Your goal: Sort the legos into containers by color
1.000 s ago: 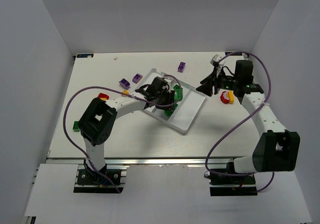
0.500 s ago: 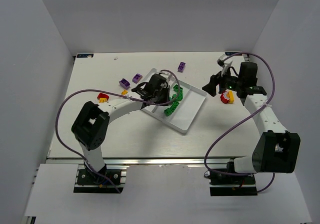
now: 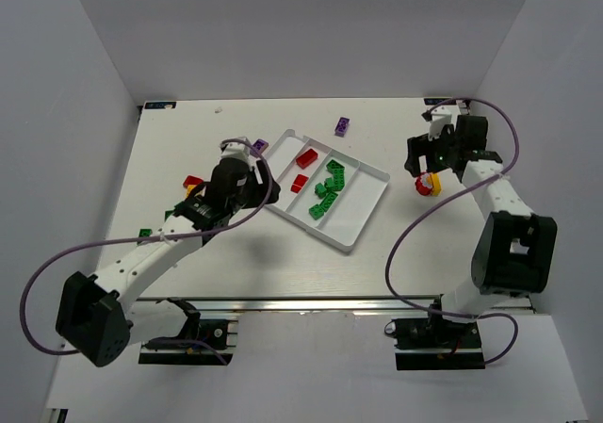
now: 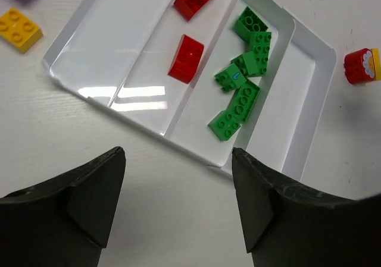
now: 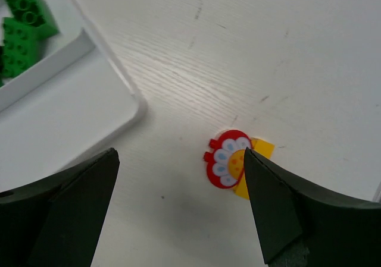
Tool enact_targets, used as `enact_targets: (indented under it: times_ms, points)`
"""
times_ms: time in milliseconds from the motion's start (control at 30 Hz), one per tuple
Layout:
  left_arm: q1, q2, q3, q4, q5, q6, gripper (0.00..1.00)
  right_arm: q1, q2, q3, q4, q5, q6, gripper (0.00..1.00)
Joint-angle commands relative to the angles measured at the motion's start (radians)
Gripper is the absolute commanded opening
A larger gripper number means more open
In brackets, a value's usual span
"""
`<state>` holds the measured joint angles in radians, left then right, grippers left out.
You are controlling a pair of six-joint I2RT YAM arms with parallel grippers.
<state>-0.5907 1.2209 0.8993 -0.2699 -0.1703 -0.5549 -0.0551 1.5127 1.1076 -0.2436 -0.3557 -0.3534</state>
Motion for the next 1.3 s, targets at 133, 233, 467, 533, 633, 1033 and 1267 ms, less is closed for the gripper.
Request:
enact_targets:
  times_ms: [133,233,467,533,633,1033,1267]
  points:
    - [0.014,-0.15,-0.129,-0.011,-0.023,-0.109,0.82,-0.071,0.167,0.15,-0.112,0.124,0.014,0.89]
    - [0.014,-0.185,-0.158,0.004,-0.026,-0.135,0.82,-0.077,0.207,0.147,-0.123,0.155,0.011,0.89]
    - [0.015,-0.218,-0.188,0.0,-0.018,-0.157,0.83,-0.091,0.306,0.158,-0.128,0.146,-0.047,0.9]
    - [0.015,-0.218,-0.18,-0.014,-0.023,-0.152,0.83,-0.091,0.336,0.178,-0.123,0.152,-0.045,0.89]
    - [0.015,-0.224,-0.178,-0.02,-0.035,-0.151,0.84,-0.091,0.368,0.199,-0.122,0.164,-0.035,0.89]
    - [0.015,-0.242,-0.178,-0.015,-0.038,-0.178,0.84,-0.091,0.408,0.204,-0.112,0.173,-0.038,0.76]
    - [0.017,-0.228,-0.158,0.003,-0.021,-0.18,0.88,-0.089,0.389,0.163,-0.111,0.166,-0.052,0.68]
